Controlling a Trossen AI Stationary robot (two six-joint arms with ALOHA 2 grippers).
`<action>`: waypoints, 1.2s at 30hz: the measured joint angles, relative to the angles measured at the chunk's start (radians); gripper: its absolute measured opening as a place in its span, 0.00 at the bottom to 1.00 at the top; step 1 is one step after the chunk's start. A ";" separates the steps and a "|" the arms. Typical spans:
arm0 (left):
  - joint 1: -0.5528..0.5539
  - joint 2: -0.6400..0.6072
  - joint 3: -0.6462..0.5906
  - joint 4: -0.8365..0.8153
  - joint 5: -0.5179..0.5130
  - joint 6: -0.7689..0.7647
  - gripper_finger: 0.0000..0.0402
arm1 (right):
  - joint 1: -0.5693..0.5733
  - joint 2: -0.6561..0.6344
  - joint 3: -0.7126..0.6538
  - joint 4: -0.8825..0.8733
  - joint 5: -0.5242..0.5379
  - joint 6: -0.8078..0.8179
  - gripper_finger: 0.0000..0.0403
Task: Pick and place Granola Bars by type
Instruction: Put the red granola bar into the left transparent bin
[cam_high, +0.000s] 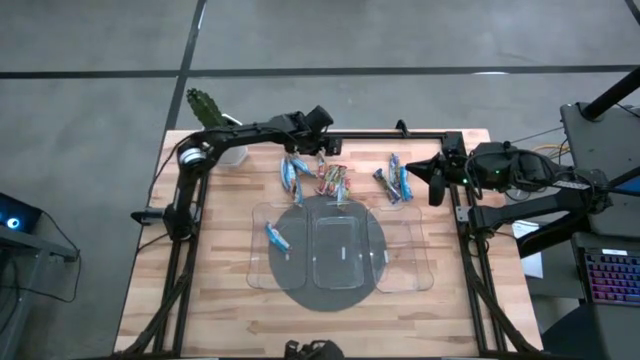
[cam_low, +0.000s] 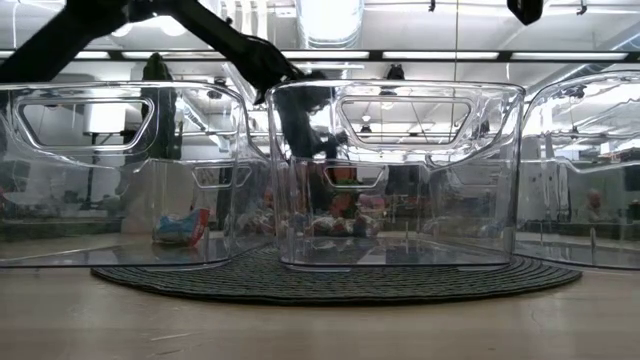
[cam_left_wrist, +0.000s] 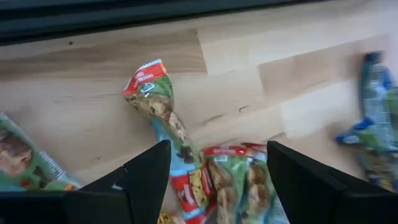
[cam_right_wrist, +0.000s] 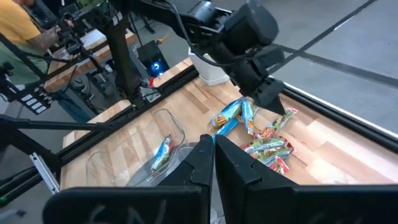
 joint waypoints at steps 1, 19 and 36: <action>0.000 0.018 0.020 -0.006 0.001 0.004 0.61 | 0.000 0.000 0.000 -0.007 0.000 0.004 0.02; 0.006 0.175 0.244 -0.245 -0.054 -0.024 0.61 | 0.000 0.008 -0.002 -0.022 0.000 0.007 0.02; 0.006 0.181 0.236 -0.263 -0.130 -0.033 0.60 | 0.000 0.008 -0.002 -0.039 0.026 0.007 0.02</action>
